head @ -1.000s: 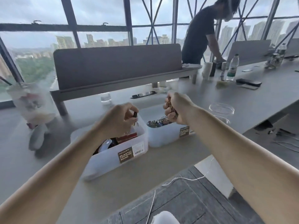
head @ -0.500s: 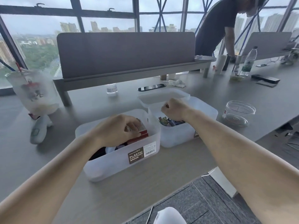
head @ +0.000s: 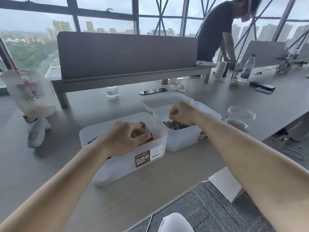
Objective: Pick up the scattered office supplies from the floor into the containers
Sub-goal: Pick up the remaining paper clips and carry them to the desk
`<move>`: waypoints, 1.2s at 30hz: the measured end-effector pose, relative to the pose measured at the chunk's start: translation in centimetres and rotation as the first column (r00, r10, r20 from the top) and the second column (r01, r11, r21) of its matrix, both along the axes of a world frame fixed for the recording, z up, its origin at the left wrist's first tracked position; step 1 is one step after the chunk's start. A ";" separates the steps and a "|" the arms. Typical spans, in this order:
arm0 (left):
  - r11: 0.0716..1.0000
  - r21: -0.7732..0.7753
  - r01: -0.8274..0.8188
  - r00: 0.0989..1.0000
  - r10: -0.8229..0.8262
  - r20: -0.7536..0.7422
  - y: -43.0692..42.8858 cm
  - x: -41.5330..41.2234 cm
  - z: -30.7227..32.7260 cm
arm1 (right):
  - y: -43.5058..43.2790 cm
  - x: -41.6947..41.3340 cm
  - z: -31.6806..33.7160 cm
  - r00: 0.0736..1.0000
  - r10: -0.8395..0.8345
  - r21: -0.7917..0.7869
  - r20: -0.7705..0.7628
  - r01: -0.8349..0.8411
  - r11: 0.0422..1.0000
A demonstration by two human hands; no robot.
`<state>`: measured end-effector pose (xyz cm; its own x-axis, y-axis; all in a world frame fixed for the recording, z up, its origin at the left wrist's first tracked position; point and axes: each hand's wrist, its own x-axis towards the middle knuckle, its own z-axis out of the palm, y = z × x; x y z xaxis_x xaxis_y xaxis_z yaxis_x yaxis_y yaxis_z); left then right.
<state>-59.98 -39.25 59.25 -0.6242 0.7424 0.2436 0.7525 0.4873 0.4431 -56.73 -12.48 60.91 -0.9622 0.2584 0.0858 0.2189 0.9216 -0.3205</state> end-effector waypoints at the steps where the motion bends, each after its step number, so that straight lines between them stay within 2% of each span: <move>1: 1.000 0.006 0.002 1.000 -0.002 0.006 0.0 0.0 0.0 | 0.0 -0.1 -0.1 1.000 -0.012 -0.007 0.007 0.012 1.000; 7: 0.999 0.014 0.042 0.999 -0.042 -0.021 0.1 -0.2 0.3 | 0.4 0.1 1.1 0.998 -0.056 -0.077 -0.001 0.056 0.995; 12: 0.997 -0.007 0.076 0.995 -0.076 -0.068 1.8 -0.2 1.3 | 1.8 0.0 2.1 0.995 -0.037 -0.022 0.093 0.039 0.999; 24: 0.991 -0.082 0.102 0.990 -0.109 -0.085 3.4 0.3 2.0 | 3.0 0.5 2.2 0.987 0.045 -0.027 0.157 -0.042 0.999; 27: 0.991 -0.072 0.110 0.990 -0.116 -0.085 3.8 0.6 2.2 | 2.9 1.0 2.6 0.992 0.050 -0.028 0.114 -0.047 0.999; 31: 0.984 -0.017 0.177 0.977 -0.178 -0.117 5.3 2.2 3.6 | 2.5 4.0 4.3 0.999 0.024 0.001 -0.042 -0.024 1.000; 36: 0.952 0.028 0.305 0.944 -0.298 -0.140 10.3 7.7 5.2 | 3.1 14.0 6.2 0.979 -0.096 0.017 -0.179 0.101 0.995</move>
<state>-52.25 -28.95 64.43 -0.3328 0.8759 0.3493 0.9143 0.2092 0.3468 -42.78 -9.34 67.09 -0.9010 0.3467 0.2606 0.2508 0.9067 -0.3391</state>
